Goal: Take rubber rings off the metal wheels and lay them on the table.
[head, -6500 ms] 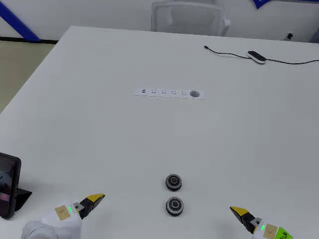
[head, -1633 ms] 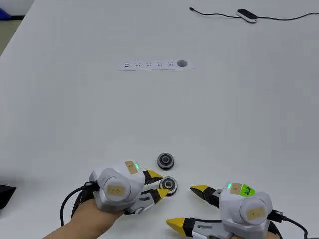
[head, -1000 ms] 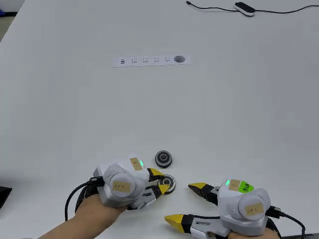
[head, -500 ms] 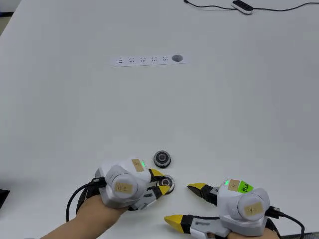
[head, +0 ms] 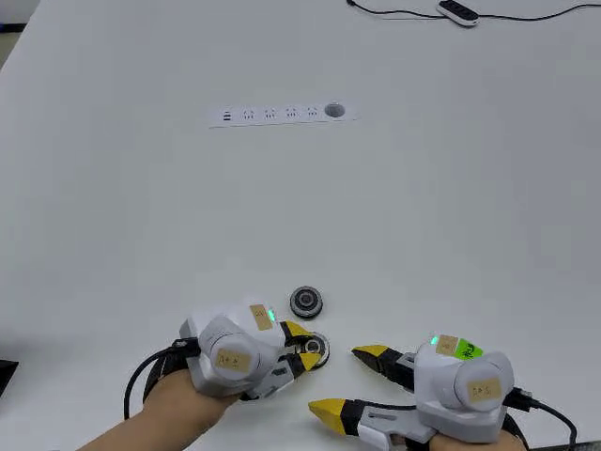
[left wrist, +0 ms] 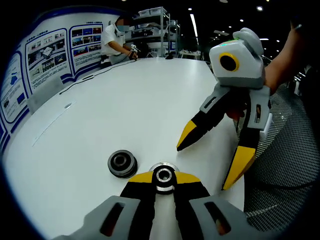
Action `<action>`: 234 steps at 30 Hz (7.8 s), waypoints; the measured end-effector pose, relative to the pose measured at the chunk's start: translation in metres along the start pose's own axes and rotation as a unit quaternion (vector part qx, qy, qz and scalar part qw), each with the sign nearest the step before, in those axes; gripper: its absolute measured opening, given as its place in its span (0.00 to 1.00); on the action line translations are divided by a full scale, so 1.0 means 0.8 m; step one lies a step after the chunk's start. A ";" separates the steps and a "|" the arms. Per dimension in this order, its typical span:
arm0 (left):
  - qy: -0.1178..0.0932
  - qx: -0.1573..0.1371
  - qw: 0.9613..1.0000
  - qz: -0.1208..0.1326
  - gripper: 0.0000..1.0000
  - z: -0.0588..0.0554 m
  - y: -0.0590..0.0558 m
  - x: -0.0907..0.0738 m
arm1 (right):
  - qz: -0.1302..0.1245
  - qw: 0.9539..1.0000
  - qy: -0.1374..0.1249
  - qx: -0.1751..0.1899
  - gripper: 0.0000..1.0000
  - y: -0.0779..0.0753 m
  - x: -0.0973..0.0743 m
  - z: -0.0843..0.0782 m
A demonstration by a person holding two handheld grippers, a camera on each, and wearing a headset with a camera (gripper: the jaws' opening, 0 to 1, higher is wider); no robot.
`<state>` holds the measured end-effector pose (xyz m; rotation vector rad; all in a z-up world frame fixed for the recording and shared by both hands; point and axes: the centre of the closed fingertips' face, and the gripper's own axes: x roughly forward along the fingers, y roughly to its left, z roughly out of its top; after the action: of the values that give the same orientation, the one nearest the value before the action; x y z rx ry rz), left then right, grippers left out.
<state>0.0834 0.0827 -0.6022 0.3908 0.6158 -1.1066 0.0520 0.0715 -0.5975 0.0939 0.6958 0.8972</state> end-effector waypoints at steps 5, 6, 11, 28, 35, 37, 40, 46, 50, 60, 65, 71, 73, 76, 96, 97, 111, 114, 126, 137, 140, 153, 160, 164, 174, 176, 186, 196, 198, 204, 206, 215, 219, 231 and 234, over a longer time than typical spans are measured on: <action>0.000 0.001 1.000 0.000 0.14 0.000 0.000 0.001 | 0.001 1.000 -0.010 0.029 0.50 -0.004 -0.001 0.005; 0.000 0.001 1.000 0.000 0.14 0.000 0.000 0.001 | 0.000 0.999 -0.012 0.035 0.49 -0.005 -0.002 0.006; 0.000 0.003 1.000 0.001 0.13 0.000 0.001 0.001 | -0.004 0.997 -0.027 0.077 0.46 -0.012 -0.002 0.011; -0.005 0.002 1.000 0.001 0.13 0.001 0.002 0.002 | -0.014 0.973 -0.051 0.225 0.28 -0.033 0.007 0.021; -0.006 0.002 1.000 -0.001 0.13 0.002 0.002 0.002 | -0.018 0.963 -0.042 0.267 0.25 -0.038 0.014 0.015; -0.007 0.003 1.000 -0.001 0.13 0.001 0.002 0.002 | -0.017 0.961 -0.040 0.275 0.24 -0.038 0.015 0.015; -0.008 0.002 1.000 -0.002 0.13 0.001 0.001 0.002 | -0.016 0.959 -0.033 0.282 0.22 -0.037 0.018 0.013; -0.010 0.001 1.000 -0.002 0.13 0.002 0.001 0.001 | -0.012 0.957 -0.028 0.288 0.21 -0.033 0.023 0.013; -0.010 0.000 1.000 -0.003 0.13 0.001 0.001 0.001 | -0.009 0.955 -0.031 0.296 0.21 -0.033 0.026 0.013; -0.014 -0.003 1.000 -0.004 0.13 -0.002 0.003 0.002 | -0.005 0.947 -0.037 0.319 0.21 -0.035 0.028 0.012; -0.015 -0.004 1.000 -0.003 0.13 -0.002 0.003 0.002 | -0.002 0.944 -0.037 0.328 0.21 -0.034 0.030 0.012; -0.016 -0.005 1.000 -0.003 0.13 -0.002 0.003 0.001 | 0.002 0.947 -0.036 0.319 0.21 -0.031 0.030 0.015; -0.016 -0.006 1.000 -0.003 0.13 -0.001 0.002 0.001 | 0.002 0.948 -0.035 0.315 0.21 -0.031 0.030 0.015; -0.016 -0.006 1.000 -0.004 0.13 0.000 0.002 0.001 | 0.003 0.949 -0.036 0.314 0.21 -0.030 0.029 0.017; -0.019 -0.009 1.000 -0.003 0.13 0.001 0.001 0.000 | -0.004 0.963 -0.023 0.269 0.16 -0.031 0.023 0.018; -0.019 -0.009 1.000 -0.003 0.13 0.001 0.001 0.000 | -0.005 0.963 -0.023 0.267 0.16 -0.032 0.021 0.018; -0.020 -0.012 1.000 -0.002 0.13 0.000 0.002 0.001 | -0.006 0.963 -0.023 0.270 0.17 -0.034 0.025 0.019; -0.021 -0.013 1.000 -0.002 0.13 0.000 0.002 0.000 | -0.004 0.961 -0.022 0.275 0.20 -0.033 0.027 0.018; -0.022 -0.013 1.000 -0.003 0.13 0.001 0.002 0.000 | 0.003 0.957 -0.024 0.290 0.20 -0.031 0.028 0.017; -0.023 -0.013 1.000 -0.003 0.13 0.001 0.002 0.000 | 0.012 0.954 -0.023 0.299 0.20 -0.029 0.028 0.016; -0.024 -0.013 1.000 -0.003 0.13 0.000 0.002 0.000 | 0.017 0.951 -0.024 0.308 0.21 -0.028 0.027 0.016; -0.023 -0.014 1.000 -0.003 0.13 0.000 0.002 0.000 | 0.008 0.956 -0.025 0.294 0.13 -0.033 0.024 0.017; -0.024 -0.014 1.000 -0.003 0.13 0.000 0.001 0.000 | -0.004 0.960 -0.012 0.279 0.06 -0.039 0.024 0.013; -0.024 -0.014 1.000 -0.004 0.13 0.000 0.002 0.000 | -0.004 0.961 -0.009 0.278 0.04 -0.039 0.024 0.013; -0.024 -0.014 1.000 -0.004 0.13 0.000 0.002 0.000 | -0.009 0.962 -0.006 0.274 0.02 -0.039 0.023 0.015; -0.024 -0.014 1.000 -0.003 0.13 0.000 0.002 0.000 | -0.012 0.962 -0.006 0.272 0.02 -0.040 0.024 0.014; -0.024 -0.014 1.000 -0.003 0.13 0.000 0.001 0.000 | -0.010 0.962 -0.010 0.272 0.01 -0.035 0.023 0.018; -0.023 -0.015 1.000 -0.002 0.13 -0.002 0.003 0.001 | -0.003 0.961 -0.014 0.276 0.01 -0.031 0.024 0.021; -0.023 -0.015 1.000 -0.002 0.13 -0.003 0.003 0.001 | -0.001 0.961 -0.015 0.278 0.01 -0.029 0.025 0.022; -0.023 -0.015 1.000 -0.002 0.13 -0.004 0.004 0.002 | 0.022 0.957 -0.037 0.287 0.01 -0.018 0.026 0.038; -0.023 -0.015 1.000 -0.003 0.13 -0.003 0.004 0.002 | 0.019 0.957 -0.038 0.287 0.01 -0.017 0.025 0.043; -0.023 -0.015 1.000 -0.001 0.13 -0.004 0.004 0.003 | 0.011 0.956 -0.035 0.292 0.02 -0.023 0.022 0.036; -0.023 -0.014 1.000 -0.002 0.14 -0.003 0.004 0.002 | 0.002 0.954 -0.033 0.297 0.02 -0.026 0.021 0.032; -0.036 -0.003 0.999 -0.010 0.16 0.005 0.000 -0.001 | -0.005 0.954 -0.031 0.299 0.02 -0.028 0.021 0.028; -0.042 0.003 0.999 -0.007 0.17 0.010 0.000 -0.003 | -0.006 0.954 -0.031 0.299 0.02 -0.028 0.022 0.027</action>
<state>0.0846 0.0802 -0.5945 0.3430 0.5419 -1.1333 0.0879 0.0745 -0.5977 0.6539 0.8903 0.6442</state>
